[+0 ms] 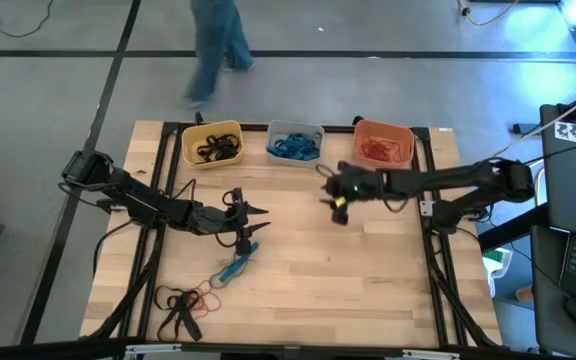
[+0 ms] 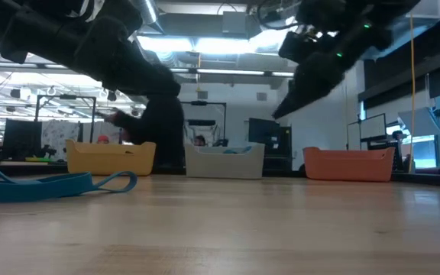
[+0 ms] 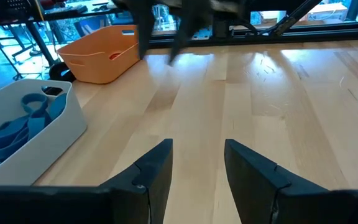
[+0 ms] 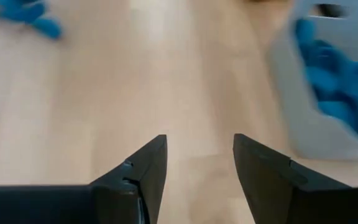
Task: Sort rubber bands into baskets
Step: Put the blue rubber band into the grey bin
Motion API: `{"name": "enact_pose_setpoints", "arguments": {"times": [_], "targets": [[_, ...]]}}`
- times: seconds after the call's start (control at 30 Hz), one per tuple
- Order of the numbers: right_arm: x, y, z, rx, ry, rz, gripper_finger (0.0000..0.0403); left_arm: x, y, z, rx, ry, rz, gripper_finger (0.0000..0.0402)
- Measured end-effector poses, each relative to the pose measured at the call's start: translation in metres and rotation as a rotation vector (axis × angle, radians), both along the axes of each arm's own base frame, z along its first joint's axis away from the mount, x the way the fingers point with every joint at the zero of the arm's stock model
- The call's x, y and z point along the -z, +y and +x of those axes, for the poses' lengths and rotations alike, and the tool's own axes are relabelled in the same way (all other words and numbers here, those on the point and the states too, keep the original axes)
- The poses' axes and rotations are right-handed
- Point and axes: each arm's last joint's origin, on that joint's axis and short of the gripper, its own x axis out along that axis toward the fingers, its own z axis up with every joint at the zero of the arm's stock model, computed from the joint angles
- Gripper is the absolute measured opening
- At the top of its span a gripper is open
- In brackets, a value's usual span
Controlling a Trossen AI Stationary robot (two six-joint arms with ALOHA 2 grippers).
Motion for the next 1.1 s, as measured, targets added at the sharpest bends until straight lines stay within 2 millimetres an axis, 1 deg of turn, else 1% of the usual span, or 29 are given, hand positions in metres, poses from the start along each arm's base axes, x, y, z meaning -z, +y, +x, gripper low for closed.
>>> {"name": "enact_pose_setpoints", "arguments": {"times": [0.07, 0.2, 0.33, 0.4, 0.5, 0.6, 0.67, 0.77, 0.9, 1.1], "targets": [[0.010, 0.012, -0.003, -0.034, 0.000, 0.009, 0.0183, 0.000, 0.000, 0.000, 0.000, 0.000, 0.000, 0.0143], [0.024, 0.034, -0.006, -0.089, -0.067, 0.036, 0.0183, -0.001, 0.000, 0.001, 0.000, -0.010, -0.004, 0.0143], [0.039, 0.048, -0.014, -0.124, -0.109, 0.047, 0.0183, -0.008, -0.003, 0.007, 0.019, 0.001, -0.016, 0.0143], [0.045, 0.052, -0.017, -0.119, -0.143, 0.040, 0.0183, -0.013, -0.006, 0.012, 0.048, 0.058, -0.043, 0.0143], [0.053, 0.056, -0.024, -0.111, -0.179, 0.035, 0.0183, -0.021, -0.009, 0.019, 0.059, 0.217, -0.096, 0.0143], [0.057, 0.056, -0.027, -0.112, -0.217, 0.047, 0.0183, -0.029, -0.015, 0.018, 0.032, 0.362, -0.177, 0.0143], [0.061, 0.056, -0.030, -0.118, -0.196, 0.053, 0.0183, -0.035, -0.022, 0.017, 0.036, 0.423, -0.233, 0.0143], [0.063, 0.056, -0.032, -0.119, -0.193, 0.051, 0.0183, -0.042, -0.034, 0.015, 0.036, 0.454, -0.287, 0.0143], [0.063, 0.055, -0.032, -0.105, -0.200, 0.016, 0.0183, -0.032, -0.046, 0.014, 0.017, 0.488, -0.334, 0.0143], [0.063, 0.055, -0.032, -0.102, -0.200, 0.008, 0.0183, -0.007, -0.055, 0.019, -0.036, 0.566, -0.361, 0.0143]]}}
